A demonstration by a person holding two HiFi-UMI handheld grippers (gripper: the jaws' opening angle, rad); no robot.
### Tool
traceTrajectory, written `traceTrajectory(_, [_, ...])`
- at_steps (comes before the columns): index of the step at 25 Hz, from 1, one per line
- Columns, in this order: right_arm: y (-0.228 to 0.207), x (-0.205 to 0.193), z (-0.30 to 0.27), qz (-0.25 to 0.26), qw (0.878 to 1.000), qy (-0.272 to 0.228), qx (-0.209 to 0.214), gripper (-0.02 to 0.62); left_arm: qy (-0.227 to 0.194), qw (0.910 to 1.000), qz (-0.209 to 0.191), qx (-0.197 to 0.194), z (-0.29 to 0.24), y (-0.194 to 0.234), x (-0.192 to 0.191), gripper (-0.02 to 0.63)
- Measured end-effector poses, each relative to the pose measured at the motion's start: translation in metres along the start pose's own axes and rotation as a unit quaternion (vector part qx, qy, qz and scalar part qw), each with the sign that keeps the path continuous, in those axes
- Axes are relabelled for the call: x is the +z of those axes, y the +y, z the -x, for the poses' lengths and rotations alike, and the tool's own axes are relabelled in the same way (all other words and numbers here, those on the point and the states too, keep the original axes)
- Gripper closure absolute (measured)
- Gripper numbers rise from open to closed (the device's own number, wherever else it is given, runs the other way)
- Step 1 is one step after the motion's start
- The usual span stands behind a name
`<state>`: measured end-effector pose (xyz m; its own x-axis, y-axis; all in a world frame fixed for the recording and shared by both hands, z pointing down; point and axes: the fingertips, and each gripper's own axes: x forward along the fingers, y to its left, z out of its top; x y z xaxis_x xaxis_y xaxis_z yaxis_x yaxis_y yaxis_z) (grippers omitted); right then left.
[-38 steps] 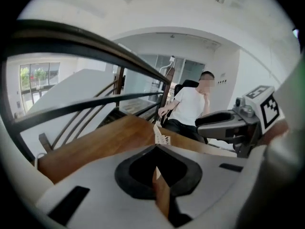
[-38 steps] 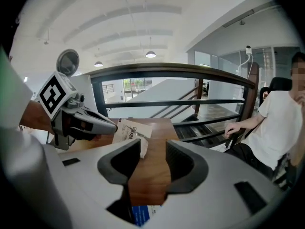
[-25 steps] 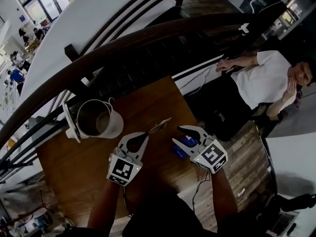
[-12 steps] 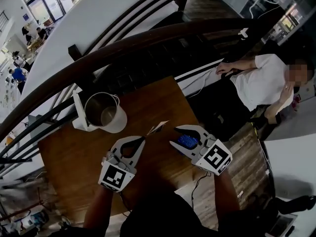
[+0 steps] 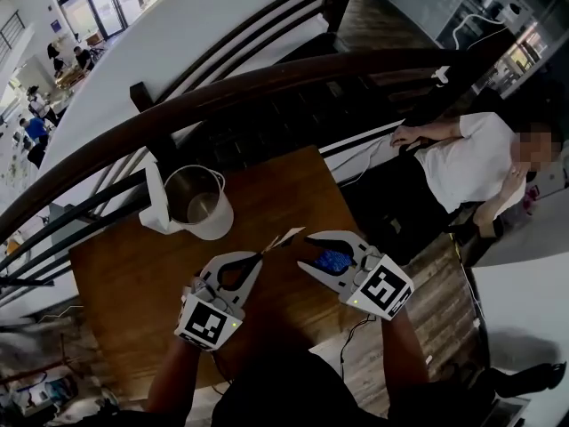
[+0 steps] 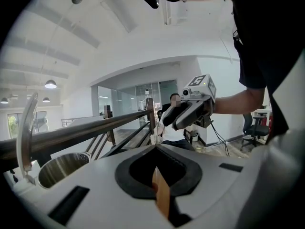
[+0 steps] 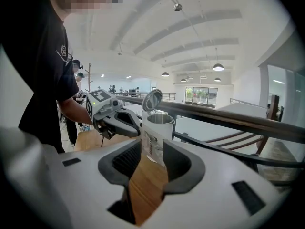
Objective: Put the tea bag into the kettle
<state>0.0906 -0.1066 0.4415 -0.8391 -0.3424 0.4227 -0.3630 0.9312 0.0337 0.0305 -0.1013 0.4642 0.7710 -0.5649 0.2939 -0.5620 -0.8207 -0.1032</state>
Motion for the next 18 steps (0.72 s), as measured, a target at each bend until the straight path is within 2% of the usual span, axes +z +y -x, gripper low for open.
traceTrajectory(6, [0.009, 0.008, 0.0, 0.017, 1.0, 0.008, 0.01, 0.475, -0.003, 1.0, -0.008, 0.0, 0.007, -0.007, 0.006, 0.604])
traceTrajectory(18, [0.02, 0.0, 0.003, 0.048, 0.998, 0.03, 0.033, 0.53, 0.008, 0.9994, -0.033, -0.006, 0.014, -0.032, 0.016, 0.604])
